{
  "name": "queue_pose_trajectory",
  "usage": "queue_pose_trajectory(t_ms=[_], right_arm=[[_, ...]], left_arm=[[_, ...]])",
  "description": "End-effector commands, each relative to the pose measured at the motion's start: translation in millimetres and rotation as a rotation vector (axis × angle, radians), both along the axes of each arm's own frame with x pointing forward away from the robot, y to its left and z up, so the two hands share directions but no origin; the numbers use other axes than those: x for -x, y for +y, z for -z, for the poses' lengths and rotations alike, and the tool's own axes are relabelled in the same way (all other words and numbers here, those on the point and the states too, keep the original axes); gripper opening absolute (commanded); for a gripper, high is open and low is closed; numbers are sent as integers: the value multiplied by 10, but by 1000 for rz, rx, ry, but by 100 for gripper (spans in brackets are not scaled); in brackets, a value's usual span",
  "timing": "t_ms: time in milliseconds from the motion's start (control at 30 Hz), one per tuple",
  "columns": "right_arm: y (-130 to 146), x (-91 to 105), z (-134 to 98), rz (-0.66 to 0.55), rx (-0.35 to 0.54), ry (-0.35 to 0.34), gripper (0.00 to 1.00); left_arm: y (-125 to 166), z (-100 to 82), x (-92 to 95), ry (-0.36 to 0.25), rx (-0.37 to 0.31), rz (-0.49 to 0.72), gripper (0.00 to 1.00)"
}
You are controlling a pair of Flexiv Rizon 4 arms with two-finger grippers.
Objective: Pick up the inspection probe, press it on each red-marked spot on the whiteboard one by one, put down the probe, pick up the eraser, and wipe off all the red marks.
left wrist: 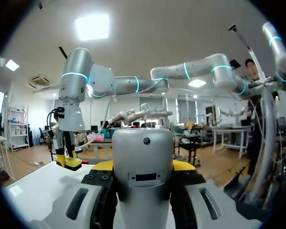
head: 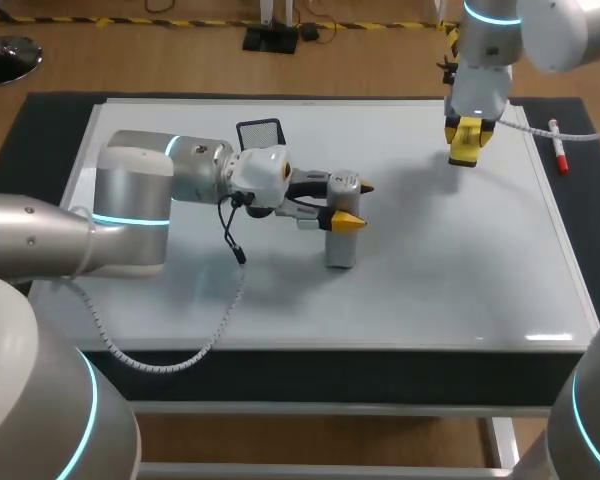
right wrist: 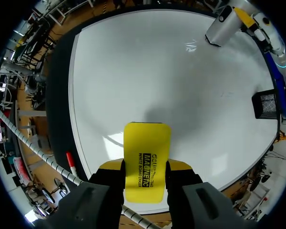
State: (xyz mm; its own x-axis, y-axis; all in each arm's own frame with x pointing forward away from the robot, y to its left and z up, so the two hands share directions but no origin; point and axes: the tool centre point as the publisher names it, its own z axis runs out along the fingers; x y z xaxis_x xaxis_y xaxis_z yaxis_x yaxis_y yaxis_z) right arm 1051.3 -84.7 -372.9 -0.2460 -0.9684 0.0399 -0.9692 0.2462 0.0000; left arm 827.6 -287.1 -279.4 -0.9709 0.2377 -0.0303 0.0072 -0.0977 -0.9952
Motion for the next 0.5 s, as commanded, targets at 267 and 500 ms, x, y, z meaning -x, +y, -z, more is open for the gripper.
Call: queue_pose_trajectory(t_ms=[267, 500], right_arm=[[-7, -7, -8, -2, 2, 0, 0], [-7, -7, -8, -2, 2, 0, 0]], left_arm=[[378, -101, -9, -25, -19, -97, 0], [744, -189, -168, -47, -46, -187, 0]])
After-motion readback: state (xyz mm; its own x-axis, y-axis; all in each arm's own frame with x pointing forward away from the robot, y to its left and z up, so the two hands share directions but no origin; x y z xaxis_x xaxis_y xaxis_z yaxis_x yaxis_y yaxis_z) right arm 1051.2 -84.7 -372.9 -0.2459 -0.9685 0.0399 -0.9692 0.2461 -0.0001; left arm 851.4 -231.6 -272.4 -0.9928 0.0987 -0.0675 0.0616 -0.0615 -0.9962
